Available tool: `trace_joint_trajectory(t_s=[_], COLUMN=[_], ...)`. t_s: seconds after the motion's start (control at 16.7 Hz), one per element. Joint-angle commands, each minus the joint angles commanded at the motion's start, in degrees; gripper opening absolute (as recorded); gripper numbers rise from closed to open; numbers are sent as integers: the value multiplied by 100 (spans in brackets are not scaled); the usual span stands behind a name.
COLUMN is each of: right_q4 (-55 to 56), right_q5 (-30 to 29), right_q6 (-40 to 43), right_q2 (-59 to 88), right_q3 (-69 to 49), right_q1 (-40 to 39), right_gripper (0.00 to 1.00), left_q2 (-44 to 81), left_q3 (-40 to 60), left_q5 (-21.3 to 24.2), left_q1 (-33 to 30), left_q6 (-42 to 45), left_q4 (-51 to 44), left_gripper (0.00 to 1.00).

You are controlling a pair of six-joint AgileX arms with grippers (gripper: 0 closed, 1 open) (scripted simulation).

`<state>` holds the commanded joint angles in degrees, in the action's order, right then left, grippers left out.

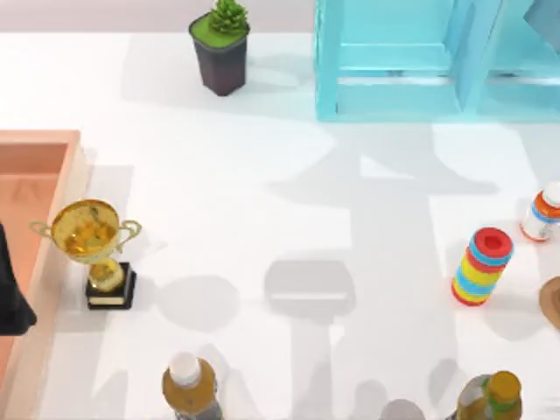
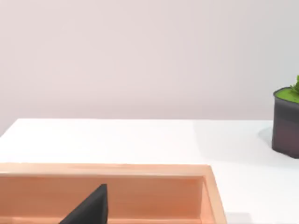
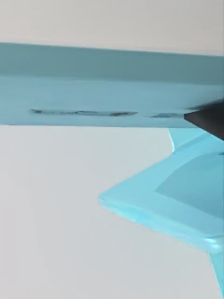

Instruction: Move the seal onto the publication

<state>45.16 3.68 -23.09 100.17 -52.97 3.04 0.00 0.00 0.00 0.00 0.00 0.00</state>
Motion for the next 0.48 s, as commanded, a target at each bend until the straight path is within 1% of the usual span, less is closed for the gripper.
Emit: trace_joint_trajectory(t_s=[0.48], right_q4=[-1278], right_q5=[17], right_q6=[-21], right_q2=[-2577], right_q3=[1175], right_q1=[78], right_gripper=[0], left_q2=[0], left_q3=[0], left_q5=[0], left_q1=[0], left_q6=[0], left_q4=[0], left_gripper=[100])
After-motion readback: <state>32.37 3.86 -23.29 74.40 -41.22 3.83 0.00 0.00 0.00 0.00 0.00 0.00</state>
